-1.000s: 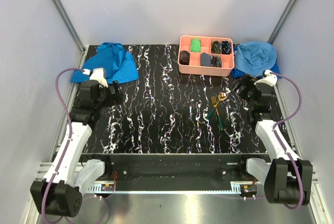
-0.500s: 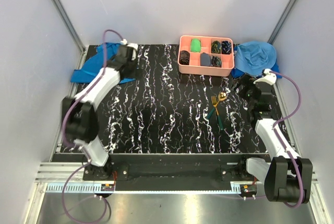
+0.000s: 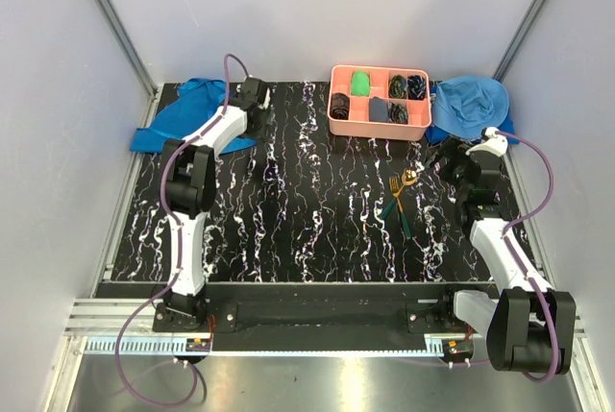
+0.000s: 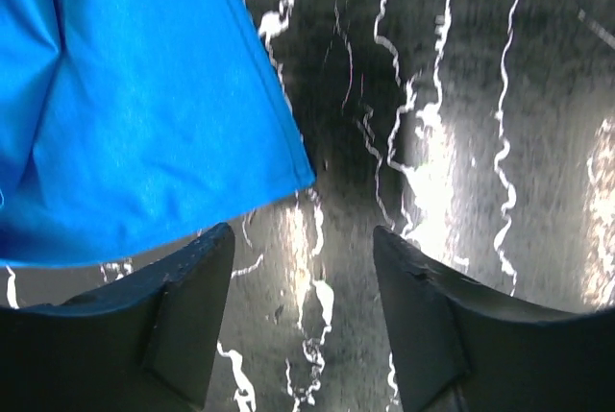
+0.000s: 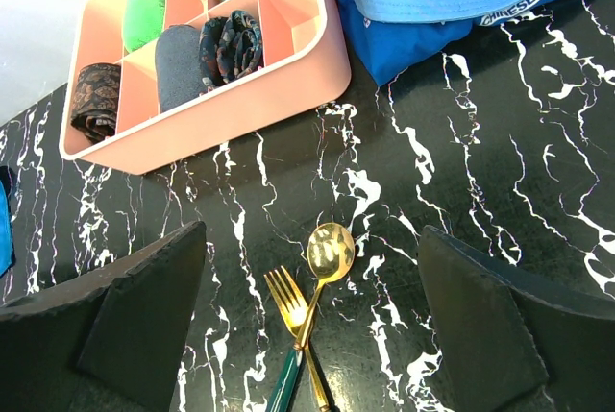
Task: Fold the napkin, place the utensils inside, and roll it up
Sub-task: Move the napkin to the centre of the board
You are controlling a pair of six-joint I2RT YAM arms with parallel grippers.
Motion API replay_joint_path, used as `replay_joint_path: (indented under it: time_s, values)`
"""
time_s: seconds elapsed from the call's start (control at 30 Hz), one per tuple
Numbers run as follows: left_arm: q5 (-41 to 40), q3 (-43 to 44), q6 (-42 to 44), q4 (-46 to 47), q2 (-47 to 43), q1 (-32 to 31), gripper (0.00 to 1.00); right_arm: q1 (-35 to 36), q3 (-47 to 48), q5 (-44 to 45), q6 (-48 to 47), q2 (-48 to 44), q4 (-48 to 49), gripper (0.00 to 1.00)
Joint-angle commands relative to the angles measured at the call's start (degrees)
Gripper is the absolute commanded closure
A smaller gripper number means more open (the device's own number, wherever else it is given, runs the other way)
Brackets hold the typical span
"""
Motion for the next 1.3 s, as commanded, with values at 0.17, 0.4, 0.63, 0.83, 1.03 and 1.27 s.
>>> replay_joint_path:
  time_s: [0.17,0.4,0.63,0.83,1.03,1.27]
  values:
    - [2.36,5.59,-0.15,-2.26,3.91,2.65,0.48,-0.14,3.10,-0.53,0.18,0.44,0.99,0.00]
    - [5.17,6.38,-1.29,-3.40,5.84,3.27,0.50,-0.14,3.11,-0.53,0.44,0.44,0.99,0.00]
    - [8.43,8.49,-1.82,-4.20,7.68,3.88,0.48,-0.14,3.11,-0.53,0.53,0.71,1.08,0.00]
    - [10.27,12.00,-3.14,-6.92,10.49,4.94,0.49,-0.14,3.19,-0.62,0.44,0.44,1.08,0.00]
    - [11.77,12.97,-3.84,-8.76,11.64,5.82,0.65,-0.05,3.19,-0.53,0.44,0.62,1.08,0.00]
    - [14.14,10.43,-3.31,-9.21,10.94,5.82,0.91,-0.14,3.02,-0.27,0.44,0.44,0.99,0.00]
